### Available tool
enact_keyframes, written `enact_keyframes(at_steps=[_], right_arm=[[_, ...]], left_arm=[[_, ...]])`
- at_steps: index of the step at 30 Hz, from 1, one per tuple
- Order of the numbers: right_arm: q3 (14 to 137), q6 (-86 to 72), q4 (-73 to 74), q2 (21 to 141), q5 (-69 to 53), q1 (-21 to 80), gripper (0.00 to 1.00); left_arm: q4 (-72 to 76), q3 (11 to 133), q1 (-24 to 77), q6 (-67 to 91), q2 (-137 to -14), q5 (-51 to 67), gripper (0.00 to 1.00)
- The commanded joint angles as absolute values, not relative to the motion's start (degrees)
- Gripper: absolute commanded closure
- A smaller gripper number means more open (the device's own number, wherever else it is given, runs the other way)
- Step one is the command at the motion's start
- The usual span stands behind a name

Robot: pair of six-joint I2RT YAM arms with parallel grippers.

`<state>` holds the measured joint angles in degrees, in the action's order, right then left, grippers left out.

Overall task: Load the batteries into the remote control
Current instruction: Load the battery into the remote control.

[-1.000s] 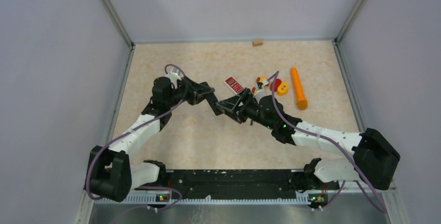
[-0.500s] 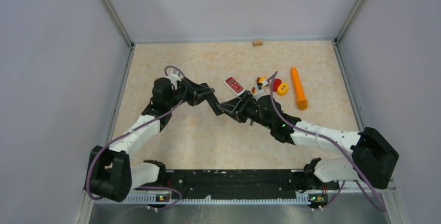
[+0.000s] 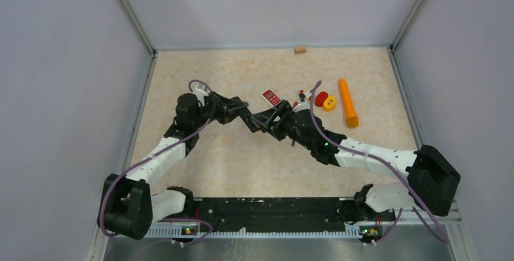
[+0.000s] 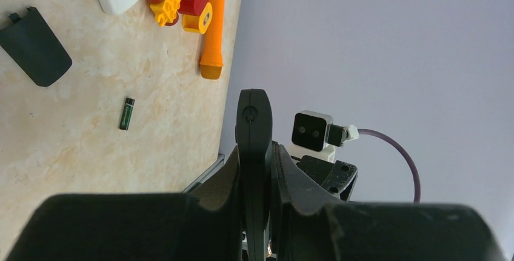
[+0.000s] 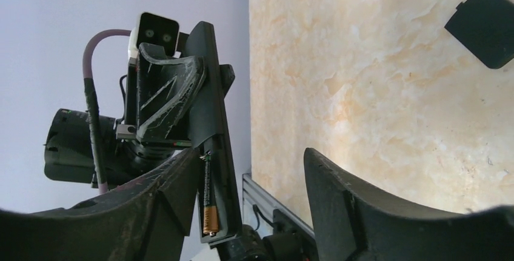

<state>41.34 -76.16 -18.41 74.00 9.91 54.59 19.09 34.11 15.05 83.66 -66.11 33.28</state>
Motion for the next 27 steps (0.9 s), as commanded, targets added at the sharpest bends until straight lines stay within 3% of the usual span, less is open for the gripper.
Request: enact_keyframes(at_steps=[1,9,27], right_arm=[[41.6,-75.2,-19.5,71.2,12.3,55.2,0.32],[39.5,-71.2,-25.0,70.1,8.4,55.2,0.33],[41.8,-67.7,-21.2,75.6,2.3,55.2,0.59]], left_arm=[[22.6,34.3,15.0,83.2,-65.1,33.1,1.00],[20.5,34.9,15.0,78.2,-63.9,32.0,1.00],[20.5,35.7,15.0,76.9,-63.6,32.8,1.00]])
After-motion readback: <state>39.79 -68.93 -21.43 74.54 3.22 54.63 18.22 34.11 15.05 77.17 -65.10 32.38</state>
